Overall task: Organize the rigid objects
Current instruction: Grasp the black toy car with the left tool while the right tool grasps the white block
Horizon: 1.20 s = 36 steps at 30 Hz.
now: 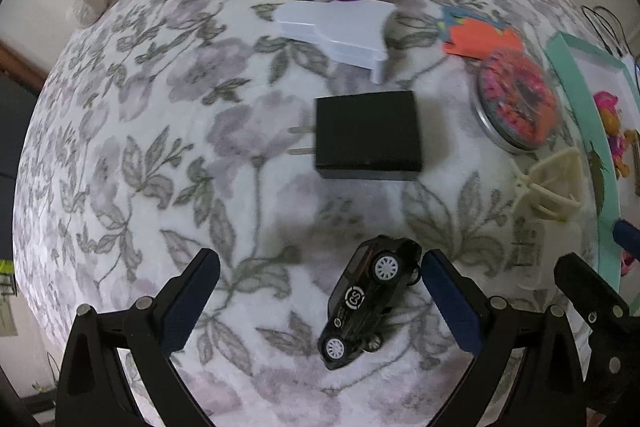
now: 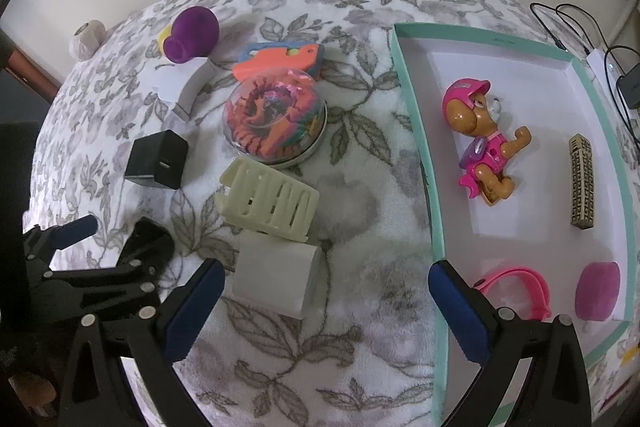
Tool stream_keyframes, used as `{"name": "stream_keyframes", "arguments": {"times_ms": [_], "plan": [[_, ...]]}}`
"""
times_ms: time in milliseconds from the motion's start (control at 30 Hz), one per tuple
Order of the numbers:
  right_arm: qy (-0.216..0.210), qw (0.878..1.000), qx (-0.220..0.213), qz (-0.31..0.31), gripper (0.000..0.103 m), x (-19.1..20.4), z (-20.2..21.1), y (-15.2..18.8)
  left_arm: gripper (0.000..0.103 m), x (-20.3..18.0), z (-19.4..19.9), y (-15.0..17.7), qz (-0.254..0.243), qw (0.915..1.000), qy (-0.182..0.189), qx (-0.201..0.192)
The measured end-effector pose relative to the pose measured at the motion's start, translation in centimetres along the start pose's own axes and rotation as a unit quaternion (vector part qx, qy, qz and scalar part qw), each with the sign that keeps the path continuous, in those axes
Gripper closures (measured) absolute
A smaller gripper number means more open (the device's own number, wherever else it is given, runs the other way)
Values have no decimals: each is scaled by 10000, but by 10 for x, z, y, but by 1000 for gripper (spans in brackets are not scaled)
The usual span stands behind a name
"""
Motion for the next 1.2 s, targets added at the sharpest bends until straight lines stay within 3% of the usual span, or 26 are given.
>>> {"name": "stream_keyframes", "arguments": {"times_ms": [233, 467, 533, 600, 667, 900, 1067, 1200], "plan": [[10, 9999, 72, 154, 0, 6, -4, 0, 2, 17, -8, -1, 469, 9983, 251, 233], [80, 9986, 223, 483, 0, 21, -14, 3, 4, 9, -8, 8, 365, 9979, 430, 309], [132, 9980, 272, 557, 1, 22, -19, 5, 9, -2, -7, 17, 292, 9980, 450, 332], [133, 9977, 323, 578, 2, 23, -23, 8, 27, -10, -6, 22, 222, 9980, 445, 392], [137, 9977, 336, 578, 5, 23, -27, 9, 33, -13, -10, 26, 185, 9975, 476, 485], [173, 9971, 313, 675, 18, 30, -33, 6, 50, -20, -7, 30, 114, 9975, 512, 481], [254, 9960, 311, 798, 27, 44, -36, 7, 54, -22, -5, 32, 32, 9978, 487, 457], [266, 9959, 206, 842, 41, 51, -33, 5, 62, -19, -2, 30, 53, 9976, 512, 461]]}}
Point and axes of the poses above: each gripper's, at about its wrist camera, not at the fingertips, and z roughly against the way its jaws point, x to its left, y to its underside, the point moved 9 cm from there along -z, roughly the way its jaws point, and after that the axes turned 13 degrees about z, right-handed, at the moved point
